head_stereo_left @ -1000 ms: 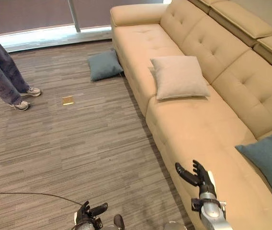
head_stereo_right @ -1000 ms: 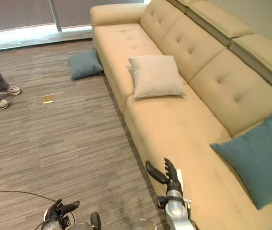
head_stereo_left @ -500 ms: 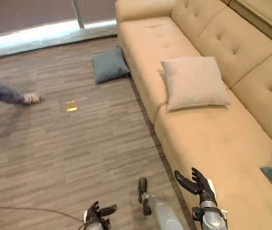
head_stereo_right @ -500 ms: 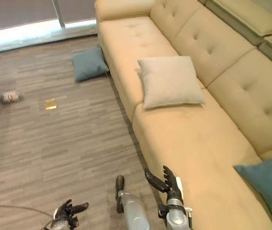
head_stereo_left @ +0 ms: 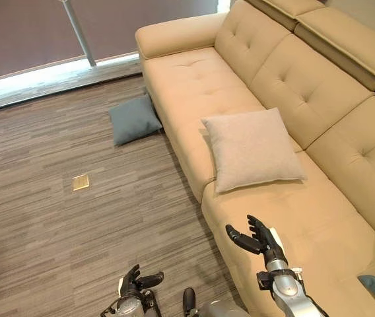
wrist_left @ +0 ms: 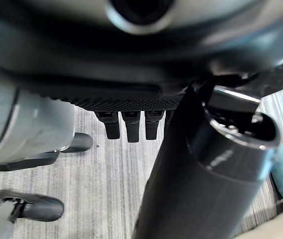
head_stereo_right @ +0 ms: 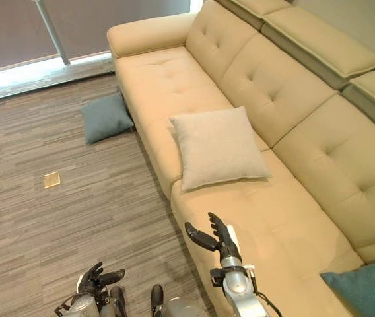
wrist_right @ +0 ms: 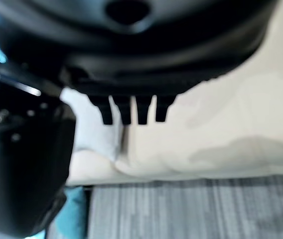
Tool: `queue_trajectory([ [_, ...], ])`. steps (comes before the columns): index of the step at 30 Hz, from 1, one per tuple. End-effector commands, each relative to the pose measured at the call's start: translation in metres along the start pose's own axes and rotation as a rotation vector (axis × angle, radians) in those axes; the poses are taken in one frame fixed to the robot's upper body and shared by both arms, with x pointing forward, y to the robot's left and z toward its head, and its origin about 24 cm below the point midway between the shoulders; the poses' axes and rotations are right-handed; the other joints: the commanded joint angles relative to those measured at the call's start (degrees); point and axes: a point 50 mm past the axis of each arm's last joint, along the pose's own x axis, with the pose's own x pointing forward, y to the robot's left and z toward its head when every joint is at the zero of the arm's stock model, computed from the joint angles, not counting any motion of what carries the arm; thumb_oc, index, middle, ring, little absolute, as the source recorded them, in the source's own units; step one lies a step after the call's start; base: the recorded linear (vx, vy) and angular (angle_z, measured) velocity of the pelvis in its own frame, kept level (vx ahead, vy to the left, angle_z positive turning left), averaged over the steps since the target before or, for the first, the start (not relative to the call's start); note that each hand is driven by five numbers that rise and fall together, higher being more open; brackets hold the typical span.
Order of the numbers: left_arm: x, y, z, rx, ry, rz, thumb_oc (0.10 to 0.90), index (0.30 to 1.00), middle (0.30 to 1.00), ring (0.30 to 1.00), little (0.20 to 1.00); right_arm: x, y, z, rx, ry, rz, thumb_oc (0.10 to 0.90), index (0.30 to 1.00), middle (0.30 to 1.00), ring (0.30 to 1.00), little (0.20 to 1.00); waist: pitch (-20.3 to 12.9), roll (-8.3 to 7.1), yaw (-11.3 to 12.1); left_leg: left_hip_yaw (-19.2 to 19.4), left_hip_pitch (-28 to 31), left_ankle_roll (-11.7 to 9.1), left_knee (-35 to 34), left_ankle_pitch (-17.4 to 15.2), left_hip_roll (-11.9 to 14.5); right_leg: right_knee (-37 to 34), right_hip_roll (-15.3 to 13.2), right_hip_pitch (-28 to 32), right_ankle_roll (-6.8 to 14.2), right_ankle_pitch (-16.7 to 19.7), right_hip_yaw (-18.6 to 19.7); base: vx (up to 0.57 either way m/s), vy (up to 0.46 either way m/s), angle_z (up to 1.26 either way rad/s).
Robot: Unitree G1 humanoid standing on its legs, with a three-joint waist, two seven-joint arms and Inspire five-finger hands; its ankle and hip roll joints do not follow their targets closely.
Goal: Pick up all the scattered cushions and arrange them neatly on the sofa.
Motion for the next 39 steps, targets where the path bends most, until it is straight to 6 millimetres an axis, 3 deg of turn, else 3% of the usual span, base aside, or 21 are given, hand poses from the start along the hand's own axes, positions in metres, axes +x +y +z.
queue_trajectory([
  [1, -0.004, -0.004, -0.007, 0.024, -0.008, -0.032, 0.8, 0.9, 0.9, 0.9, 0.9, 0.005, -0.008, 0.024, -0.04, -0.142, -0.012, 0.8, 0.9, 0.9, 0.9, 0.9, -0.24, -0.96, 2.47, -1.54, 2.37, 1.88, -2.45, 2.26, 0.07, 4.81, -6.08, -1.87, 5.59, -7.73, 6.16, 0.25, 0.127, -0.29],
  [4, -0.004, -0.004, -0.01, 0.023, 0.008, -0.028, 0.8, 0.9, 0.9, 0.9, 0.9, 0.007, -0.006, 0.023, -0.09, -0.137, 0.004, 0.8, 0.9, 0.9, 0.9, 0.9, -0.27, -0.66, 3.59, -4.46, -0.26, 0.9, -8.26, 6.79, 1.55, 4.77, -5.99, 0.24, 6.14, -9.39, 7.38, 0.29, 0.172, -0.27],
  [8, -0.004, -0.006, -0.016, 0.046, 0.037, -0.027, 0.8, 0.9, 0.9, 0.9, 0.9, 0.007, -0.005, 0.018, -0.098, -0.114, 0.003, 0.8, 0.9, 0.9, 0.9, 0.9, -0.42, -0.22, 4.95, -4.62, -1.38, 0.5, -13.2, 9.39, 2.26, 4.97, -6.73, 3.39, 7.14, -11.01, 9.71, 0.31, 0.265, -0.1],
  [13, -0.004, -0.003, -0.025, 0.095, 0.071, -0.028, 0.8, 0.9, 0.9, 0.9, 0.9, 0.005, -0.001, 0.012, -0.098, -0.094, 0.013, 0.8, 0.9, 0.9, 0.9, 0.9, -2.06, -0.74, 5.13, -3.49, -0.55, 2.34, -9.88, 7.61, -0.14, 9.45, -10.04, 2.86, 9.6, -10.29, 11.25, 0.3, 0.344, -0.25],
  [14, -0.002, 0.002, -0.025, 0.121, 0.076, -0.014, 0.8, 0.9, 0.9, 0.9, 0.9, 0.004, 0.002, 0.011, -0.095, -0.091, 0.021, 0.8, 0.9, 0.9, 0.9, 0.9, -2.43, -0.99, 5.13, -2.43, 1.07, 4.2, -9.43, 5.52, -1.54, 16.15, -11.84, 0.31, 11.1, -8.43, 11.52, 0.26, 0.331, -0.22],
  [15, -0.002, 0.002, -0.025, 0.121, 0.075, -0.014, 0.8, 0.9, 0.9, 0.9, 0.9, 0.004, 0.002, 0.011, -0.095, -0.091, 0.021, 0.8, 0.9, 0.9, 0.9, 0.9, -2.55, -0.89, 5.17, -2.42, 0.92, 4.18, -9.48, 5.6, -1.43, 16.08, -11.74, 0.15, 11.08, -8.3, 11.55, 0.25, 0.298, -0.36],
  [17, 0.0, 0.007, -0.019, 0.12, 0.062, 0.003, 0.8, 0.9, 0.9, 0.9, 0.9, 0.003, 0.005, 0.011, -0.099, -0.089, 0.03, 0.8, 0.9, 0.9, 0.9, 0.9, -2.1, -1.1, 5.01, -0.58, 3.96, 6.18, -9.12, 3.0, -2.75, 23.89, -14.11, -2.98, 12.44, -2.27, 10.23, 0.24, 0.305, -0.27],
  [18, 0.001, 0.011, -0.017, 0.128, 0.056, 0.013, 0.8, 0.9, 0.9, 0.9, 0.9, 0.002, 0.006, 0.011, -0.097, -0.092, 0.028, 0.8, 0.9, 0.9, 0.9, 0.9, -1.75, -0.43, 4.75, 1.49, 6.9, 7.82, -9.48, 1.02, -3.72, 30.28, -17.78, -5.77, 11.86, 3.06, 6.16, 0.41, 0.515, -0.47],
  [19, 0.002, 0.012, -0.014, 0.136, 0.046, 0.004, 0.8, 0.9, 0.9, 0.9, 0.9, 0.0, 0.005, 0.013, -0.106, -0.107, 0.029, 0.8, 0.9, 0.9, 0.9, 0.9, -0.9, 0.54, 3.51, 2.63, 10.48, 8.46, -10.62, -0.48, -3.89, 34.14, -18.73, -10.27, 10.88, 3.15, 3.04, 0.51, 0.503, -0.61],
  [21, 0.004, 0.011, -0.009, 0.146, 0.03, -0.007, 0.8, 0.9, 0.9, 0.9, 0.9, 0.002, -0.002, 0.014, -0.114, -0.109, 0.008, 0.8, 0.9, 0.9, 0.9, 0.9, 0.65, 0.94, 1.64, 2.95, 13.91, 8.27, -11.99, -1.77, -4.43, 27.86, -16.82, -13.96, 10.68, 0.06, -0.41, 0.46, 0.188, -0.42],
  [22, 0.004, 0.008, -0.009, 0.157, 0.031, -0.015, 0.8, 0.9, 0.9, 0.9, 0.9, 0.002, -0.004, 0.013, -0.105, -0.101, -0.007, 0.8, 0.9, 0.9, 0.9, 0.9, 1.23, 0.53, 0.59, 2.7, 15.62, 7.87, -12.29, -3.19, -5.24, 19.54, -15.84, -15.64, 11.24, -0.17, -2.11, 0.3, 0.011, -0.04],
  [23, 0.004, 0.008, -0.009, 0.157, 0.031, -0.015, 0.8, 0.9, 0.9, 0.9, 0.9, 0.002, -0.004, 0.013, -0.106, -0.101, -0.007, 0.8, 0.9, 0.9, 0.9, 0.9, 1.3, 0.57, 0.57, 2.67, 15.69, 7.85, -12.27, -3.22, -5.19, 19.46, -15.79, -15.51, 11.23, -0.15, -2.17, 0.32, -0.009, 0.04],
  [25, 0.004, 0.003, -0.009, 0.181, 0.032, -0.028, 0.8, 0.9, 0.9, 0.9, 0.9, 0.003, -0.007, 0.011, -0.099, -0.09, -0.025, 0.8, 0.9, 0.9, 0.9, 0.9, 1.57, 0.04, -0.47, 2.47, 17.66, 7.22, -12.4, -4.63, -6.07, 10.96, -14.95, -16.72, 12.33, 1.24, -3.63, 0.32, -0.036, 0.11],
  [29, 0.002, -0.003, -0.013, 0.184, 0.038, -0.047, 0.8, 0.9, 0.9, 0.9, 0.9, 0.003, -0.017, 0.012, -0.094, -0.095, -0.073, 0.8, 0.9, 0.9, 0.9, 0.9, 1.34, 0.97, -0.98, 3.38, 19.92, 6.24, -11.49, -7.51, -6.1, 6.84, -15.1, -16.95, 13.13, 1.56, -9.28, 0.36, -0.066, 0.06],
  [32, -0.002, -0.005, -0.026, 0.208, 0.08, -0.061, 0.8, 0.9, 0.9, 0.9, 0.9, -0.002, -0.028, 0.008, -0.024, -0.085, -0.143, 0.8, 0.9, 0.9, 0.9, 0.9, -0.36, 1.28, -2.28, 4.11, 22.03, 5.38, -9.35, -10.25, -5.82, 6.16, -13.61, -14.42, 11.87, 0.95, -8.11, 0.39, -0.133, -0.07],
  [33, -0.003, -0.005, -0.032, 0.217, 0.098, -0.062, 0.8, 0.9, 0.9, 0.9, 0.9, -0.004, -0.031, 0.006, -0.015, -0.08, -0.158, 0.8, 0.9, 0.9, 0.9, 0.9, -1.07, 1.66, -2.65, 4.5, 22.45, 4.67, -8.67, -9.87, -5.17, 6.31, -12.82, -13.89, 11.31, 0.74, -7.84, 0.32, -0.178, -0.13],
  [34, -0.004, -0.004, -0.036, 0.227, 0.111, -0.061, 0.8, 0.9, 0.9, 0.9, 0.9, -0.005, -0.035, 0.006, -0.012, -0.081, -0.181, 0.8, 0.9, 0.9, 0.9, 0.9, -1.58, 1.38, -3.25, 5.32, 22.04, 4.1, -7.28, -7.91, -5.08, 5.88, -12.68, -13.63, 10.3, 1.38, -7.55, 0.3, -0.208, -0.17],
  [36, -0.006, -0.003, -0.043, 0.246, 0.133, -0.06, 0.8, 0.9, 0.9, 0.9, 0.9, -0.008, -0.044, 0.005, -0.022, -0.089, -0.215, 0.8, 0.9, 0.9, 0.9, 0.9, -2.3, 2.23, -4.36, 6.53, 21.73, 2.06, -1.97, -4.57, -2.74, 5.69, -10.24, -12.15, 8.74, -0.27, -6.13, 0.3, -0.224, -0.23],
  [37, -0.006, -0.003, -0.043, 0.251, 0.131, -0.062, 0.8, 0.9, 0.9, 0.9, 0.9, -0.01, -0.046, 0.004, -0.025, -0.086, -0.222, 0.8, 0.9, 0.9, 0.9, 0.9, -2.44, 2.45, -4.56, 7.16, 20.91, 1.36, 1.51, -3.0, -1.49, 5.24, -9.12, -11.02, 7.89, -1.24, -5.33, 0.27, -0.224, -0.47],
  [38, -0.006, -0.002, -0.043, 0.255, 0.126, -0.059, 0.8, 0.9, 0.9, 0.9, 0.9, -0.01, -0.049, 0.005, -0.036, -0.094, -0.234, 0.8, 0.9, 0.9, 0.9, 0.9, -2.26, 2.25, -4.67, 7.05, 18.61, 0.47, 8.19, 0.66, -0.12, 4.9, -7.87, -9.72, 6.7, -2.05, -3.77, 0.15, -0.139, -0.56],
  [39, -0.006, -0.002, -0.043, 0.255, 0.126, -0.059, 0.8, 0.9, 0.9, 0.9, 0.9, -0.01, -0.049, 0.005, -0.036, -0.094, -0.234, 0.8, 0.9, 0.9, 0.9, 0.9, -2.27, 2.33, -4.64, 7.05, 18.5, 0.42, 8.4, 0.55, -0.01, 4.89, -7.78, -9.75, 6.66, -2.05, -3.77, 0.22, -0.201, -0.86],
])
